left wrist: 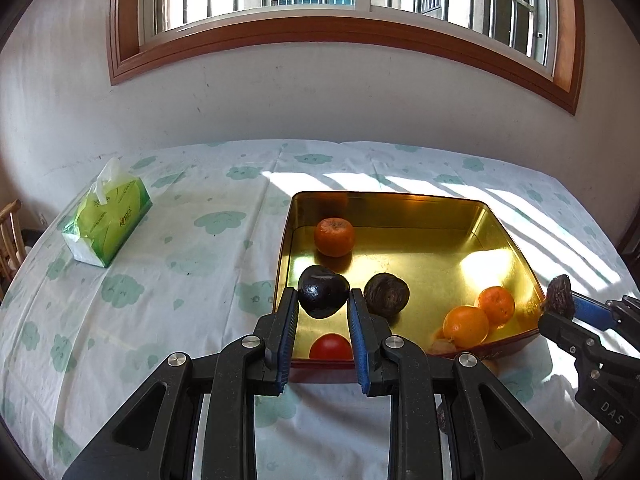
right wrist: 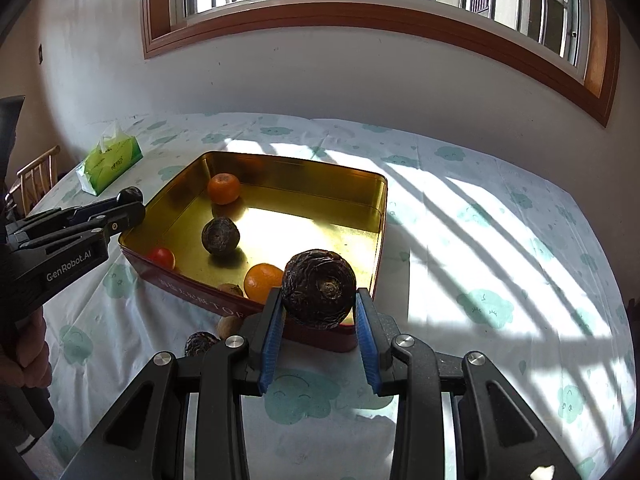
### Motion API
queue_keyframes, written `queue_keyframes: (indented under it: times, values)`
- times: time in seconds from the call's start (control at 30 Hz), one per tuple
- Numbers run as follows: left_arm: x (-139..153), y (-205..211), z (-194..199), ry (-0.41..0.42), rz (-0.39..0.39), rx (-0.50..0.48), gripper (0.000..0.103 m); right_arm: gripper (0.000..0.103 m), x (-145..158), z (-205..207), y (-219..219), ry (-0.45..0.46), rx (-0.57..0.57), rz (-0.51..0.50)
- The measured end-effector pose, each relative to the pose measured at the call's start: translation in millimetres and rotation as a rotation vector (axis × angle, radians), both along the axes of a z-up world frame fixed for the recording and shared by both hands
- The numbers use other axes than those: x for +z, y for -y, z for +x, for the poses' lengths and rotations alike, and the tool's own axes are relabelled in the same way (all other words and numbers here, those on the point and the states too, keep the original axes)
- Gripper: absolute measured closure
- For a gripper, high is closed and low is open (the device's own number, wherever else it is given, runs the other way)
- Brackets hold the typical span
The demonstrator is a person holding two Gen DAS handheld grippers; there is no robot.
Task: Organize fruits
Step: 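Carry the dried fruit and black plum over the tin with both grippers, then open both grippers to release the dried fruit and plum into the tin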
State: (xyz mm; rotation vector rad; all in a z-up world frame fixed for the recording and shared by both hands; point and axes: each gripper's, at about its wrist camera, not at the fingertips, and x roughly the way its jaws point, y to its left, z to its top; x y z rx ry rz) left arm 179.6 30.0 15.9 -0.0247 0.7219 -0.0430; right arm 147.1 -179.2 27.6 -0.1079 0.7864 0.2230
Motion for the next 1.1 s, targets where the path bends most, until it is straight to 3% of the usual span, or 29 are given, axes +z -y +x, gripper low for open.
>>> queue_keyframes:
  times: [0.57,1.1]
  values:
    - [-23.0,3.3,30.3,-0.059,0.018,0.01,0.077,0.071,-22.6,48.6,-8.7,-0.059,0.004,0.0]
    - [-35.9,5.8,35.6,-0.097,0.028,0.005,0.076,0.07,-29.6,57.6,-12.9,-0.077,0.006,0.002]
